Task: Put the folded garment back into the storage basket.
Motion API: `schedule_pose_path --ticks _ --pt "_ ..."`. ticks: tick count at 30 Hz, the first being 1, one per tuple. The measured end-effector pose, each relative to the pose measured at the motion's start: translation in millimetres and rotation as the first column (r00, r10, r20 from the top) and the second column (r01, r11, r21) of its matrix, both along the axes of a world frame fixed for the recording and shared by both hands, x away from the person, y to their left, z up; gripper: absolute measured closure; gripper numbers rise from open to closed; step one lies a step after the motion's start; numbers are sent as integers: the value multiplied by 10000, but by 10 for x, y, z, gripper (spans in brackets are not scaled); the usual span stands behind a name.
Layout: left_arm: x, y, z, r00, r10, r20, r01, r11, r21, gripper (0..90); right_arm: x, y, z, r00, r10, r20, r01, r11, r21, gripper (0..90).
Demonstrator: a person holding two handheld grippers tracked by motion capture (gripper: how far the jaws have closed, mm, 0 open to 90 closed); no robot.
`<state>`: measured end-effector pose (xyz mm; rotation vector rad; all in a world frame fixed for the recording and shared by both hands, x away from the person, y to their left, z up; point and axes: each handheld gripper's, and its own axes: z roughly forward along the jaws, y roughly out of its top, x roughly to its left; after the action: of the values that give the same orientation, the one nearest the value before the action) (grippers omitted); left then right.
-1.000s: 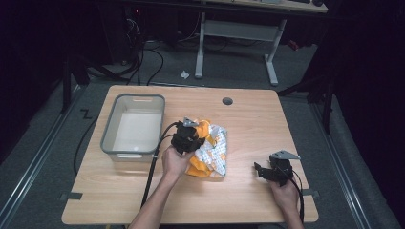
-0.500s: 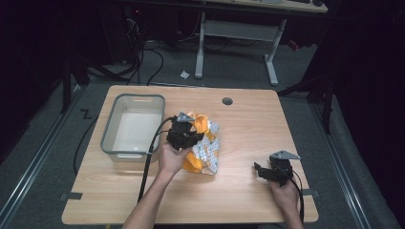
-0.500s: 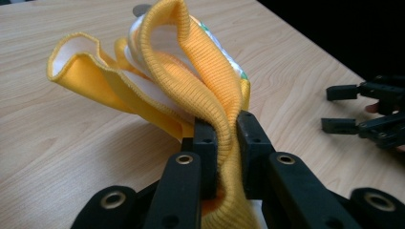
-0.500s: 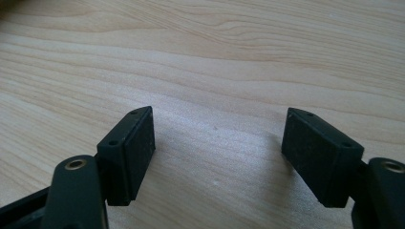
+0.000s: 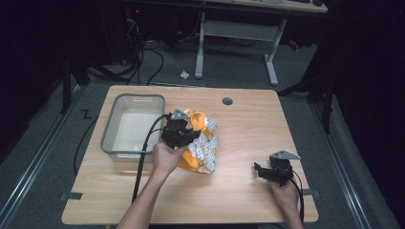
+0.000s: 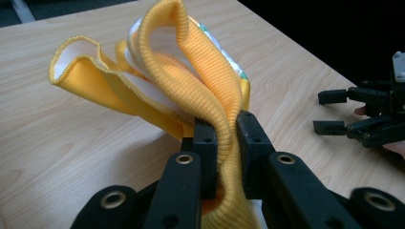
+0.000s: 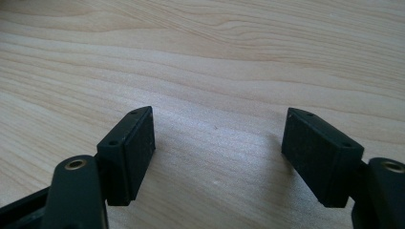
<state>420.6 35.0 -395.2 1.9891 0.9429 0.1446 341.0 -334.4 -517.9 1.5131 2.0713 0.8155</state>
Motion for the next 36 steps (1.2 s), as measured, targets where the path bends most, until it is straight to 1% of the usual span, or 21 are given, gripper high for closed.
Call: schedule_pose_path --ticks 10,13,18,22,26,32,34,36 --pt "7 167 71 9998 202 -34 -203 9991 -368 812 -1 0 0 10000 4 0 -4 10000 2 273" --pt "19 226 94 9996 257 -69 -260 9989 -390 812 0 0 0 10000 6 2 -6 10000 3 273" --pt "24 308 189 9991 407 111 -403 9986 -346 812 0 1 0 10000 0 1 0 10000 11 272" --pt "44 398 250 9986 513 142 -506 9976 -470 812 0 1 0 10000 0 2 0 10000 11 272" --pt "70 461 275 9980 618 121 -610 9967 -537 812 0 1 0 10000 2 1 -2 10000 9 272" --pt "95 534 309 9972 729 156 -720 9960 -520 812 0 1 0 10000 -1 -1 1 10000 11 272" --pt "105 570 328 9967 788 192 -774 9949 -647 812 0 0 0 10000 8 0 -8 10000 3 272" --pt "110 588 329 9968 786 157 -774 9949 -643 812 0 0 0 10000 8 -2 -8 10000 4 272"
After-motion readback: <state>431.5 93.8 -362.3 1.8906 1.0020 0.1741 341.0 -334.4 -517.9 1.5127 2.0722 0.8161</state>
